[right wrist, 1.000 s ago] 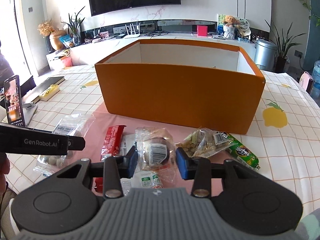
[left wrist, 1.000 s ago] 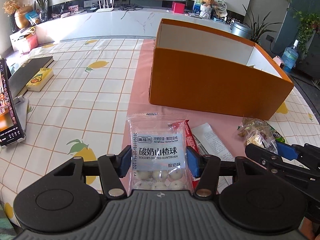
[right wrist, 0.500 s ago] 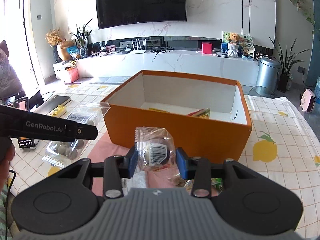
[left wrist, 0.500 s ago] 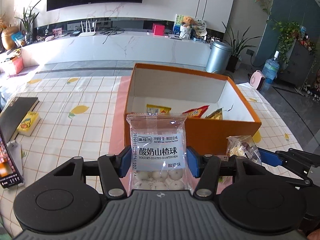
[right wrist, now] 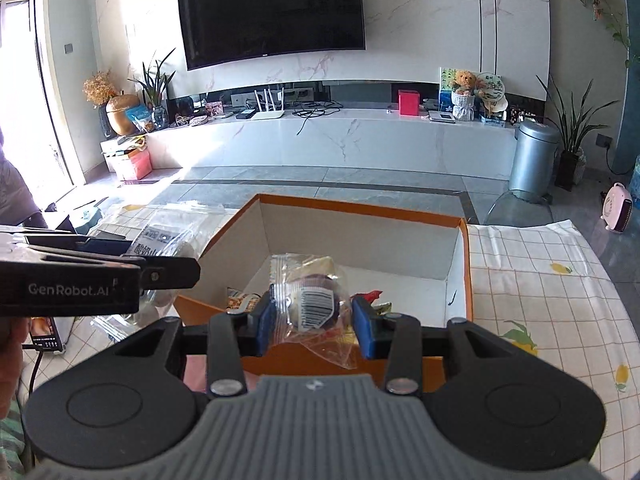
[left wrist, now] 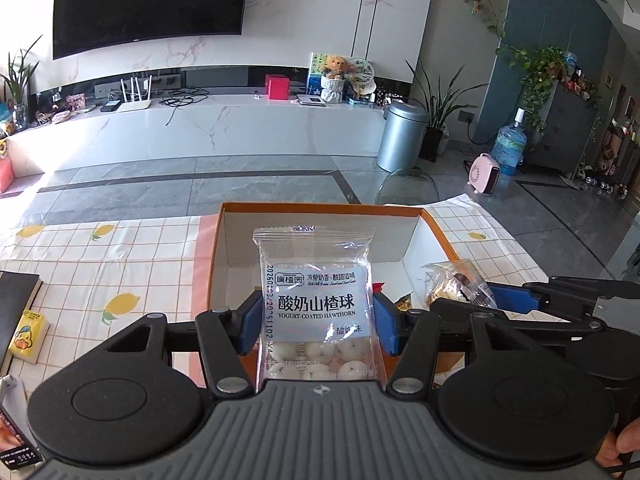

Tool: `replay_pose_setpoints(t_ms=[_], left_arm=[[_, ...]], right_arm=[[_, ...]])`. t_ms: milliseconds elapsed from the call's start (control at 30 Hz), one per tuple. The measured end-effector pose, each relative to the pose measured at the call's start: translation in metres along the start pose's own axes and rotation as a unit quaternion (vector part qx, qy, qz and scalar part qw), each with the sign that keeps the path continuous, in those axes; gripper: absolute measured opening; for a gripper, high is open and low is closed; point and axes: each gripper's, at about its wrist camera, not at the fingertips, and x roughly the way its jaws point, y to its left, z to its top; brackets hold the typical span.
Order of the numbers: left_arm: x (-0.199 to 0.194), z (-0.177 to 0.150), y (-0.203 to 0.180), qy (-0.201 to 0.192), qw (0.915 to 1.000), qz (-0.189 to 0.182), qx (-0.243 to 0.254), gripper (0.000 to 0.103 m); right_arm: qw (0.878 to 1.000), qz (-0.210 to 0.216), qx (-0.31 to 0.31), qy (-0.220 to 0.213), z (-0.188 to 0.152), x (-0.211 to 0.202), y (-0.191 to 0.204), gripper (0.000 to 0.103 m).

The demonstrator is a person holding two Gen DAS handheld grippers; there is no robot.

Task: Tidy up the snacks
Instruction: 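Carry both packets over the orange box and open both tools to drop them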

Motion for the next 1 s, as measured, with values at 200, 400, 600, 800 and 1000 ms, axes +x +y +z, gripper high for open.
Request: replay_pose_setpoints(t_ms=[200, 400, 600, 800, 1000], left_arm=[[0.027, 0.020, 0.003, 0.019, 0.9996, -0.022, -0.002, 0.064], [0.058, 0.028, 0.002, 0.046, 0.9980, -0.039, 0.020, 0.064], [0.087, 0.028, -0.001, 0.078, 0.9949, -0.034, 0.054, 0.064], [0.115, 0.023, 0.003, 0.114, 0.9907, -0.044, 0.059, 0.064], [0.135, 0.020, 0.006, 0.140, 0.9877, -0.032, 0.063, 0.064]], right_arm=[[1.000, -0.004, -0.015, 0.022, 0.024, 0.030, -0.010, 0.039], [0.997, -0.008, -0.031, 0.066, 0.034, 0.068, -0.019, 0.039], [0.994, 0.003, -0.032, 0.104, 0.034, 0.100, -0.030, 0.039], [0.988, 0.014, -0.047, 0.145, 0.032, 0.125, -0.033, 0.039], [0.982, 0.021, -0.063, 0.175, 0.030, 0.143, -0.038, 0.039]])
